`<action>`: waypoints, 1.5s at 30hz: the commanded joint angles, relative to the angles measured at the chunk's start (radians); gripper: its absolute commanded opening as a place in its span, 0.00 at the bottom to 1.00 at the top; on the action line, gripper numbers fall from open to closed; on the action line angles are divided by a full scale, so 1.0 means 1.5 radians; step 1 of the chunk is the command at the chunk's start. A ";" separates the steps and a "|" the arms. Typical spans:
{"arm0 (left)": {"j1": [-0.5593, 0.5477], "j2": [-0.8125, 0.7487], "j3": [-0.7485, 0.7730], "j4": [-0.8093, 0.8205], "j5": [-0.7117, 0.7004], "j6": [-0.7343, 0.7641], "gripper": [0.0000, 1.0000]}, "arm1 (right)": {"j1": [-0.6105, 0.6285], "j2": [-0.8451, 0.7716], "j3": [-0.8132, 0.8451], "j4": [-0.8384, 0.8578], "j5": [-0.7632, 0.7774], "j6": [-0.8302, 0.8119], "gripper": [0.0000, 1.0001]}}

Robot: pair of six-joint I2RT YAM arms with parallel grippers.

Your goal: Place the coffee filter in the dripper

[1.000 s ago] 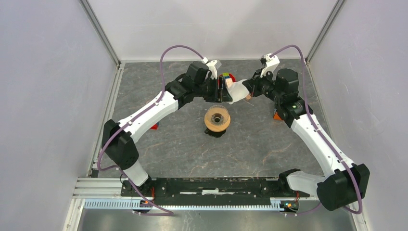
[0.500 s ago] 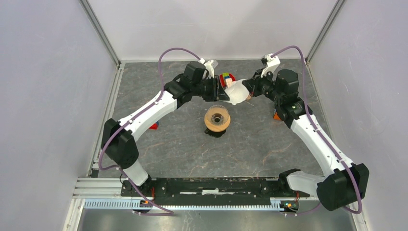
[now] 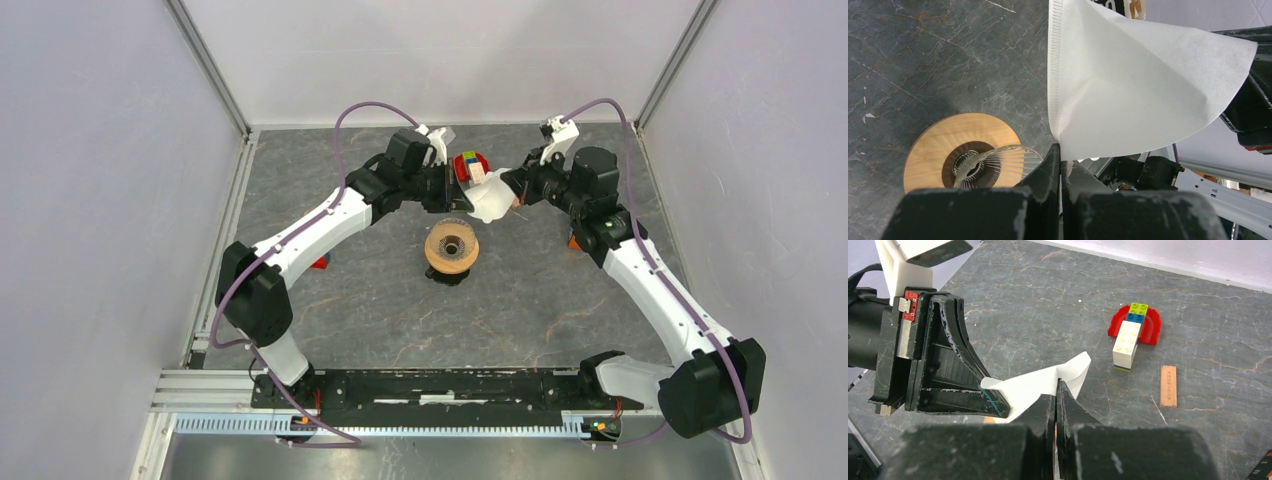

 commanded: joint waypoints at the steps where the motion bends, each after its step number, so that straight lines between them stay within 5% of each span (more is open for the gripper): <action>1: 0.003 -0.006 0.032 0.004 -0.012 0.027 0.02 | -0.003 -0.010 -0.007 0.032 -0.010 -0.013 0.00; 10: 0.002 -0.024 0.049 -0.017 -0.051 0.077 0.03 | -0.003 -0.011 -0.020 0.031 0.000 -0.033 0.00; 14: 0.002 -0.034 0.039 -0.009 -0.063 0.079 0.29 | -0.003 -0.011 -0.018 0.030 0.003 -0.025 0.00; 20: 0.002 -0.030 0.038 -0.001 -0.056 0.077 0.47 | -0.004 -0.005 -0.016 0.033 -0.008 0.004 0.00; 30: 0.002 -0.023 0.018 0.035 -0.073 0.066 0.55 | -0.020 -0.007 -0.026 0.052 -0.040 0.044 0.00; 35: 0.002 -0.046 -0.007 0.066 -0.067 0.075 0.70 | -0.030 -0.004 -0.024 0.038 -0.016 0.059 0.00; 45: -0.004 -0.077 -0.044 0.098 -0.087 0.104 0.75 | -0.038 0.002 -0.033 0.039 -0.002 0.103 0.00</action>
